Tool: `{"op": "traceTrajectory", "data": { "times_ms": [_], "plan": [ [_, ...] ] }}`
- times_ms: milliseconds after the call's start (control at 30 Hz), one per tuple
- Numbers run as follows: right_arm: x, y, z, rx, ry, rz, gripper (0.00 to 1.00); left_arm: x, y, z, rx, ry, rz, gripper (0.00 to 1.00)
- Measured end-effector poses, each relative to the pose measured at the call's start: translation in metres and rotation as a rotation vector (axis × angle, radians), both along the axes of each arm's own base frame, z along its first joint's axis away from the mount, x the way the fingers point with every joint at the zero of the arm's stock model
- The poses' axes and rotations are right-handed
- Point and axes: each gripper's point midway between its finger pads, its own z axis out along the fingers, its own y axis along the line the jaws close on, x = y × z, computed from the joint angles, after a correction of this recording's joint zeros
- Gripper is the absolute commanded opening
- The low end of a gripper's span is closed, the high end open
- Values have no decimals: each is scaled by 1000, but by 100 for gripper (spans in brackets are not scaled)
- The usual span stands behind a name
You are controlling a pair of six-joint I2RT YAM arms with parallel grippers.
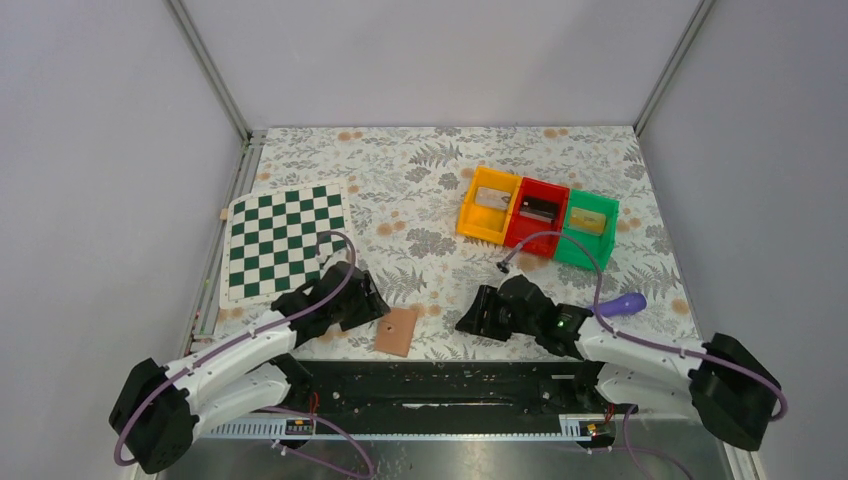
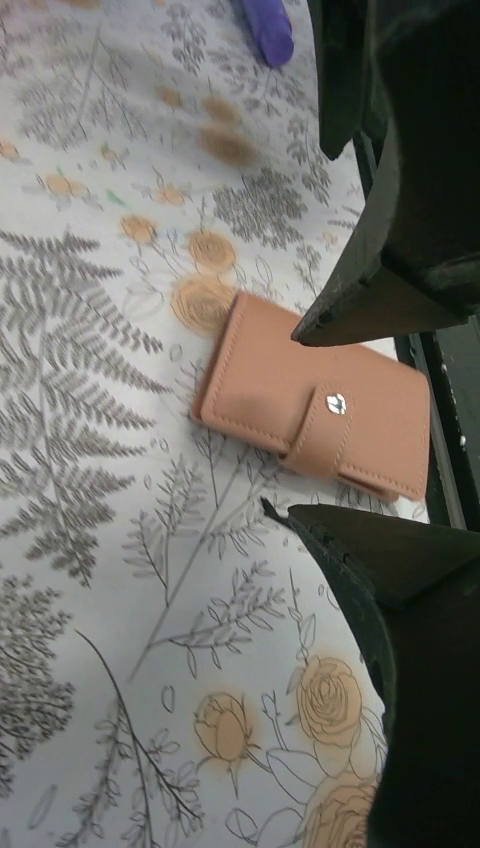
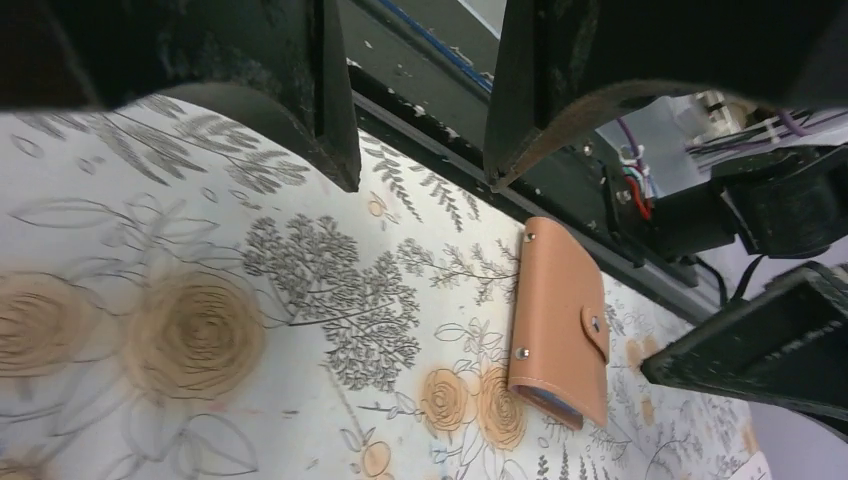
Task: Take the credit cards out of the card holder
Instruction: Move the card holder to the center of the board.
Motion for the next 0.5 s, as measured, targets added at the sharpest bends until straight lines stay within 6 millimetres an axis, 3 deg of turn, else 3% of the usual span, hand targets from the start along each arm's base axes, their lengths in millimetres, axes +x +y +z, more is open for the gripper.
{"op": "traceTrajectory", "data": {
  "times_ms": [100,267,500],
  "plan": [
    [-1,11,-12,7,52,8,54,-10,6,-12,12,27,-11,57],
    [8,39,3,76,28,27,57,-27,5,-30,4,91,-53,54],
    [14,55,-4,106,48,28,56,-35,-18,-32,-71,99,-132,50]
  ]
}}
